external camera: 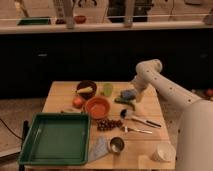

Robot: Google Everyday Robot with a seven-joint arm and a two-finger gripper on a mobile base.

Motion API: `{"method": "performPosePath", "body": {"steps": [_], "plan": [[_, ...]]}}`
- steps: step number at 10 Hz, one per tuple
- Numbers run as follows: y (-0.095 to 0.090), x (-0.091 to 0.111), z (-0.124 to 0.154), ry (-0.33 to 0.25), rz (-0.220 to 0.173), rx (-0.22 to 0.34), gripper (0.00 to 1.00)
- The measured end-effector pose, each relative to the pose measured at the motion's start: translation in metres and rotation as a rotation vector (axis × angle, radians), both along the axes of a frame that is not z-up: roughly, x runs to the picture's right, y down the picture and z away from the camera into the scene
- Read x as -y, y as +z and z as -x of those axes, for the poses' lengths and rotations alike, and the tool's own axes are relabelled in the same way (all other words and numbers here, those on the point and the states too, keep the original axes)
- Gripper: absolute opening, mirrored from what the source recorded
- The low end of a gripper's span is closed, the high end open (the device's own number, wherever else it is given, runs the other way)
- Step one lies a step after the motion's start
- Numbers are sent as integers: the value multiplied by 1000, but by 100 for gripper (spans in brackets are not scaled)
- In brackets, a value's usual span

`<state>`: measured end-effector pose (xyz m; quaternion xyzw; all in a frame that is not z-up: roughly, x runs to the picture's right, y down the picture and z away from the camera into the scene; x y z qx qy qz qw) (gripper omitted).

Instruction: Wipe tray with sponge

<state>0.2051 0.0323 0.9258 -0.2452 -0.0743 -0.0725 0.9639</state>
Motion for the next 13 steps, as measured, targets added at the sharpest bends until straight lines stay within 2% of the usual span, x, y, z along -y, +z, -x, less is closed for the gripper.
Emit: {"method": "performPosePath", "body": {"steps": [5, 13], "plan": [[11, 3, 11, -49, 19, 44, 80], [38, -1, 0, -83, 107, 77, 80]]}}
